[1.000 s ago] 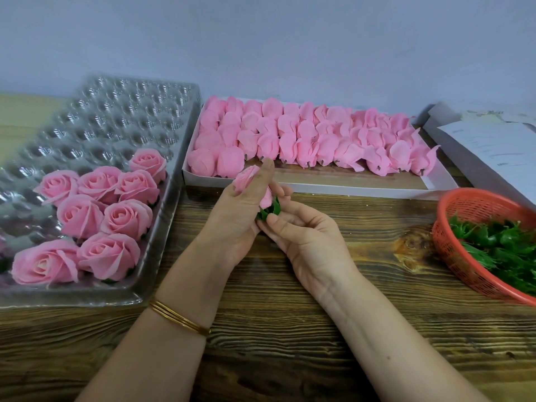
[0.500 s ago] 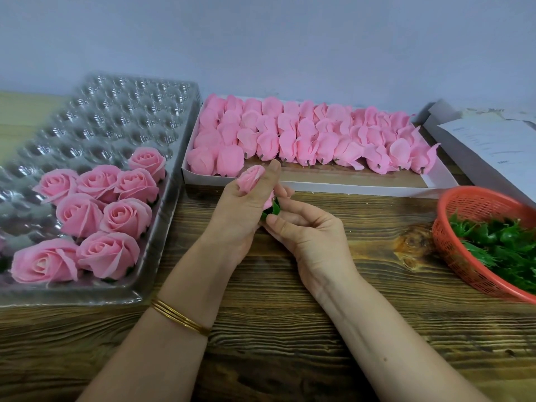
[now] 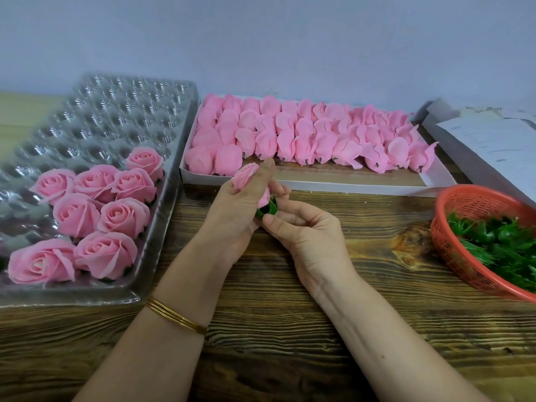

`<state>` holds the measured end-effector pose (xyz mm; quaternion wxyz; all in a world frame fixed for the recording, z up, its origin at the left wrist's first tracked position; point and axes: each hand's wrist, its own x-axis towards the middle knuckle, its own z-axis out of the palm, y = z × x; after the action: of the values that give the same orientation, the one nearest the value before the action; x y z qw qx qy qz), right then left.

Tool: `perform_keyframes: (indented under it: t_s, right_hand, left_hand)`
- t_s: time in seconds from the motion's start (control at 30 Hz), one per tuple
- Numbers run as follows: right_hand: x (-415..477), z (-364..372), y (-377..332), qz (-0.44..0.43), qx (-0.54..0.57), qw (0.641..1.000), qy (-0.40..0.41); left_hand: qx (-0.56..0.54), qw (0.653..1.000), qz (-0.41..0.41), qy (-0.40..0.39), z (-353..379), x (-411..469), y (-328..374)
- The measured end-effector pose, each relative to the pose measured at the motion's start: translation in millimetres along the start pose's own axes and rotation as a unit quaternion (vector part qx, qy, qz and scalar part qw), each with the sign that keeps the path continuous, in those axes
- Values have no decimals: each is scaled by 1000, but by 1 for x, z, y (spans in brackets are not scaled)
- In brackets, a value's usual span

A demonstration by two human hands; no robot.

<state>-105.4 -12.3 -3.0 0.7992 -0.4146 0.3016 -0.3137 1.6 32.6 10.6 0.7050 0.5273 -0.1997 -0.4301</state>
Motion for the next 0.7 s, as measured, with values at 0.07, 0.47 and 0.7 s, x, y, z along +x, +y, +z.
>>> perform_keyframes:
  t_s: [0.07, 0.47, 0.7]
  right_hand:
    - [0, 0, 0, -4, -13, 1000, 6]
    - [-2, 4, -2, 18, 17, 1000, 13]
    - [-3, 4, -5, 56, 66, 996, -7]
  left_hand:
    - [-1, 1000, -1, -2, 1, 0, -1]
    - [12, 1000, -2, -14, -1, 1, -1]
    - [10, 1000, -1, -21, -3, 0, 1]
